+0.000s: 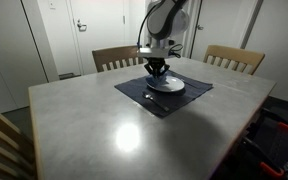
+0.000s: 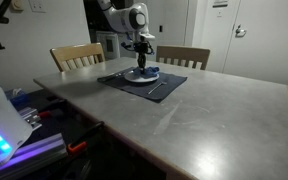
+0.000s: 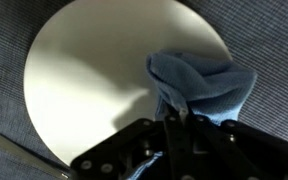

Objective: Use the cloth to wipe the plate

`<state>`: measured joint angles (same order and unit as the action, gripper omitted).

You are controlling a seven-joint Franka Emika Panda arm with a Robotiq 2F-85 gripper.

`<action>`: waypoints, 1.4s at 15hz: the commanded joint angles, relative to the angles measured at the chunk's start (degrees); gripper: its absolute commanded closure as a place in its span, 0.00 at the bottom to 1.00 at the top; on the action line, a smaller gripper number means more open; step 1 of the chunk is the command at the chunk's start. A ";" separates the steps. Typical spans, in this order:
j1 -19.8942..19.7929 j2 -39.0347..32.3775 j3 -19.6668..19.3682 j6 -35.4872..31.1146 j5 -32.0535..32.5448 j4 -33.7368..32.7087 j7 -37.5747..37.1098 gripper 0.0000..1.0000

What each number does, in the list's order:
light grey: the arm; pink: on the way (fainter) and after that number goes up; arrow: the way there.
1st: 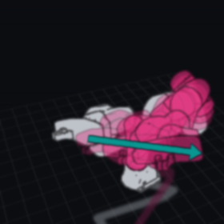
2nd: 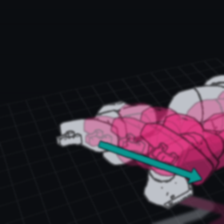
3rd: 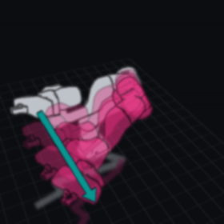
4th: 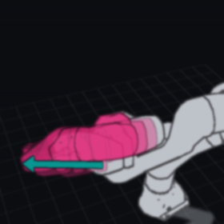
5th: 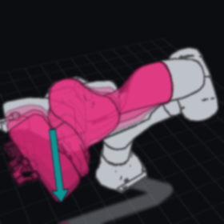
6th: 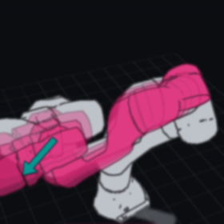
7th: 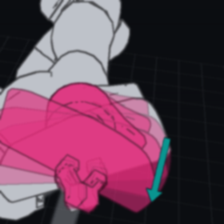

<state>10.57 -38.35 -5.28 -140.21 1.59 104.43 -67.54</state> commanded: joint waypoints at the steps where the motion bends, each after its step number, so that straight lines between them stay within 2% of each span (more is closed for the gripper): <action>1: -4.00 1.62 5.07 -0.88 -7.46 2.62 6.20 0.98; 4: -6.81 2.02 7.74 2.06 -13.47 2.51 12.91 0.98; 7: -8.91 2.08 8.77 6.89 -17.18 2.08 19.89 0.98; 11: -10.28 2.62 7.64 17.65 -18.21 1.75 29.15 0.98; 16: -7.07 2.48 1.33 26.34 -10.06 0.83 27.07 0.98; 18: -5.64 2.27 -0.87 26.44 -5.34 0.91 25.33 0.98; 21: -3.86 2.23 -2.95 22.60 -0.27 1.64 21.20 0.98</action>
<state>4.54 -36.48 -5.91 -115.31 -2.55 105.07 -43.11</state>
